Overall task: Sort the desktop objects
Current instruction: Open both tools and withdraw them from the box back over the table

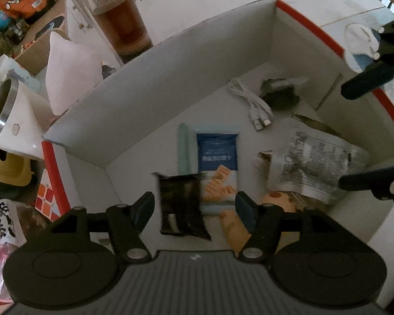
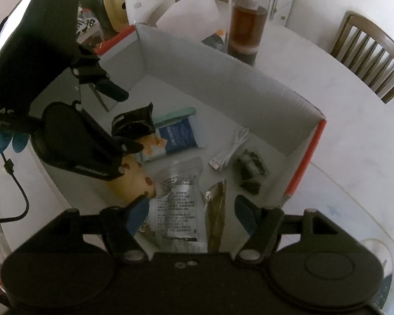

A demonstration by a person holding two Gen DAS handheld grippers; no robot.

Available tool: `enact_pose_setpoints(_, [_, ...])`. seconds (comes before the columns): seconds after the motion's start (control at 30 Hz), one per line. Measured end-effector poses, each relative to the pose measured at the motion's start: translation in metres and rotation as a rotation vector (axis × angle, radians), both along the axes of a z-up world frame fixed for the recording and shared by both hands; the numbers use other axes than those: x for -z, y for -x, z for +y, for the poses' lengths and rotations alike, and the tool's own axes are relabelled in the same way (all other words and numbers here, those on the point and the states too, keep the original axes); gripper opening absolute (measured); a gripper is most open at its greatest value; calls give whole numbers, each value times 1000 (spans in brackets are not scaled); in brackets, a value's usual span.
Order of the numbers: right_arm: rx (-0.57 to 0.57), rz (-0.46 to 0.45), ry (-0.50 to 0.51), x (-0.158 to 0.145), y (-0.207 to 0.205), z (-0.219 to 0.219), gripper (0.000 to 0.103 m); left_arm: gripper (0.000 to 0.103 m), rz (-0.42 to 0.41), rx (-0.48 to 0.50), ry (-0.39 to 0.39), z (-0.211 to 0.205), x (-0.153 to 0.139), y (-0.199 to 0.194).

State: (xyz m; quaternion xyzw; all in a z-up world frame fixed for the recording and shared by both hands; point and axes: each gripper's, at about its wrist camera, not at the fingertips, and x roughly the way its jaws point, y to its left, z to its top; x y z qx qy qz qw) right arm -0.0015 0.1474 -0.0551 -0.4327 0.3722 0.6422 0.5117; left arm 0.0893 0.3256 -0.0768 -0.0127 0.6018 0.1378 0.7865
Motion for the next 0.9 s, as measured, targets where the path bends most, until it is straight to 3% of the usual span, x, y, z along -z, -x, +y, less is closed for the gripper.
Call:
enact_pose_setpoints(0.57, [13, 56, -59, -41, -14, -43, 73, 67, -91, 62, -13, -39, -64, 14])
enact_pose_setpoints(0.9, [57, 92, -84, -57, -34, -83, 73, 67, -117, 118, 12, -74, -86, 10])
